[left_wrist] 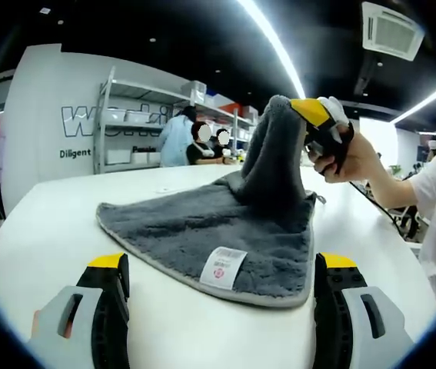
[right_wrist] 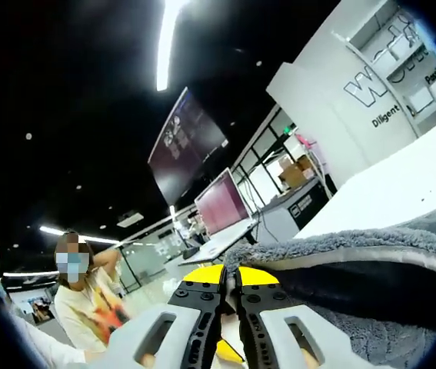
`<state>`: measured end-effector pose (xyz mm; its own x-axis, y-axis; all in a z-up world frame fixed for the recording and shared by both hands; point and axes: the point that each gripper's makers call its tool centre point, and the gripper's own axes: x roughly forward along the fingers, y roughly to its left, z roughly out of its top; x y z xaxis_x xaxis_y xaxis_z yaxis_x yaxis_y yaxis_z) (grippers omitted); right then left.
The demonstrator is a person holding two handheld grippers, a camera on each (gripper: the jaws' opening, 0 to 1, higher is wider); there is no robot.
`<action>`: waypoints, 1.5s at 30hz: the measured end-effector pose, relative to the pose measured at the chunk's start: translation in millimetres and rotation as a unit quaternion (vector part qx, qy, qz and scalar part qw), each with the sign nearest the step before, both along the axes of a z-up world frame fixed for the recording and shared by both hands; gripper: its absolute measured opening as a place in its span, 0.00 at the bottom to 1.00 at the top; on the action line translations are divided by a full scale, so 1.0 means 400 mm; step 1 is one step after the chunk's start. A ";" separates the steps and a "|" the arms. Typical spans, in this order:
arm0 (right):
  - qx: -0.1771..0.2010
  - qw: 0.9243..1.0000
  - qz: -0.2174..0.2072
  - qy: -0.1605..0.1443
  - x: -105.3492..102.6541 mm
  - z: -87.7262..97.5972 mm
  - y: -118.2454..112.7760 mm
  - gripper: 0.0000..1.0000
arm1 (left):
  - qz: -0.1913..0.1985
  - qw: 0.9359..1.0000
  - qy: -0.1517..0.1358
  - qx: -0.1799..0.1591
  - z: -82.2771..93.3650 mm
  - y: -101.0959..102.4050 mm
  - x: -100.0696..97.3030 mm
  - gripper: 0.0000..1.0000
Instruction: Fold the towel on the table until its edges align and the towel forms a compact rectangular stack.
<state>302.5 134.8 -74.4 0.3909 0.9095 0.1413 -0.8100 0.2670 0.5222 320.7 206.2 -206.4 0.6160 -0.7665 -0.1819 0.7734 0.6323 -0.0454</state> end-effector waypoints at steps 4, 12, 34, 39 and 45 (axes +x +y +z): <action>-0.005 1.000 -0.003 -0.004 0.007 0.000 0.010 0.01 | 0.001 1.000 0.000 -0.002 0.001 0.000 -0.002 0.99; -0.019 1.000 0.001 -0.006 0.008 -0.016 0.030 0.01 | -0.001 1.000 -0.001 -0.003 0.002 -0.003 -0.005 0.99; -0.045 0.999 0.010 -0.023 0.005 -0.028 0.076 0.01 | -0.002 1.000 0.000 0.001 -0.002 -0.002 -0.002 0.97; -0.051 0.998 0.011 -0.028 0.007 -0.030 0.080 0.01 | -0.002 1.000 0.000 0.001 -0.002 -0.001 0.000 0.97; -0.071 0.997 0.018 -0.028 0.003 -0.060 0.096 0.01 | -0.002 1.000 -0.001 0.002 -0.003 -0.002 -0.002 0.97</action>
